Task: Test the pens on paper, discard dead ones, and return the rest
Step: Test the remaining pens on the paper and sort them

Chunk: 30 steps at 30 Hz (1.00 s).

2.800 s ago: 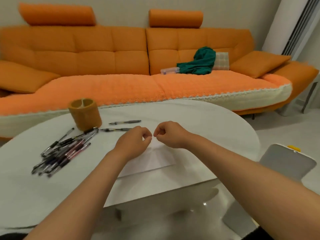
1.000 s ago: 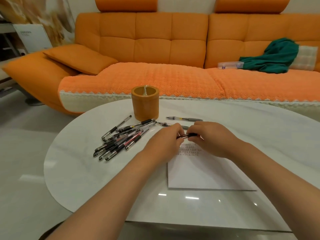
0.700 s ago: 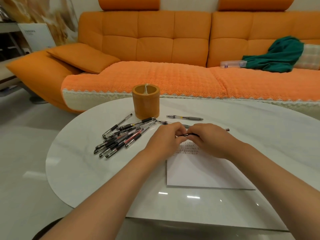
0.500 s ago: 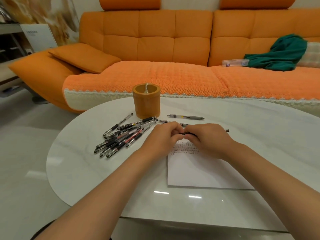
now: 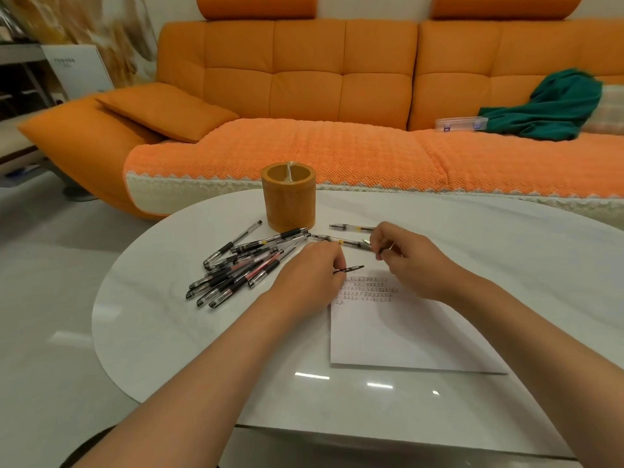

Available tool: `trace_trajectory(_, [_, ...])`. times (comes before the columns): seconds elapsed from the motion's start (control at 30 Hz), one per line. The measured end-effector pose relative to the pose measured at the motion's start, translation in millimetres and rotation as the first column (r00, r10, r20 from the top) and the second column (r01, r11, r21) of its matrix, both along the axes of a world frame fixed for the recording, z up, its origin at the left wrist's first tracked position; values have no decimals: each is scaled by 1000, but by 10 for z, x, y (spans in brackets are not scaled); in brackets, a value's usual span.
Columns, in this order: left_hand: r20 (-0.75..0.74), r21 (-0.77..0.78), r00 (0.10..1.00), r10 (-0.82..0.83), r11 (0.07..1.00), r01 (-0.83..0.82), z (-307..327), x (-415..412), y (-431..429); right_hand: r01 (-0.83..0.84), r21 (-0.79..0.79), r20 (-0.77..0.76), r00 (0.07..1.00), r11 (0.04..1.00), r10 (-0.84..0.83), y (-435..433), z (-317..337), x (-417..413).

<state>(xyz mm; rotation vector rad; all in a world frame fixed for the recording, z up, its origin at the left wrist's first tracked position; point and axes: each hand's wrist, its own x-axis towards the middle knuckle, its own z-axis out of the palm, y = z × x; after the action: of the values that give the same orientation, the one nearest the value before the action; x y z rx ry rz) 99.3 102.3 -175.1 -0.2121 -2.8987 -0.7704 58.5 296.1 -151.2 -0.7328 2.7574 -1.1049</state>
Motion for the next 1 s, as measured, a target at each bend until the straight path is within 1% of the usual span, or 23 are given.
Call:
trace_trajectory(0.1, [-13,-50,1000,-7,999,6,-34,-10,7,56,-243,139,990,968,-23,-16,17,21])
trace_trajectory(0.17, [0,-78,1000,-7,997,7,-43,-32,4,92,-402,270,963,911,22,-15,31,32])
trace_trajectory(0.2, [11,-91,1000,-10,996,11,-43,-45,-1,107,-448,323,945,887,49,-7,35,34])
trace_trajectory(0.27, [41,-87,999,-22,996,25,-34,-70,-32,106,-493,376,921,864,102,20,20,38])
trace_trajectory(0.33, [63,-53,997,-38,998,42,-27,-89,-72,91,-516,394,908,852,142,42,-26,41])
trace_trajectory(0.4, [75,-27,995,-62,998,64,-27,-102,-97,95,-537,402,903,838,155,43,-85,59])
trace_trajectory(0.5, [103,-27,992,-77,996,80,-38,-129,-111,146,-584,427,892,799,149,25,-183,99])
trace_trajectory(0.63, [140,-50,985,-100,993,108,-29,-171,-134,189,-542,406,912,819,58,-6,-243,146])
trace_trajectory(0.7, [146,-57,983,-112,991,122,-23,-182,-139,190,-524,395,918,830,39,-23,-221,171])
trace_trajectory(0.83, [137,-6,985,-107,994,109,-52,-193,-139,128,-470,378,923,873,68,-106,-149,260])
trace_trajectory(0.93, [127,-10,986,-105,994,107,-65,-205,-145,49,-398,337,937,916,96,-207,-171,357])
trace_trajectory(1.0, [123,-3,987,-105,994,106,-68,-207,-156,35,-376,334,937,926,100,-227,-204,387])
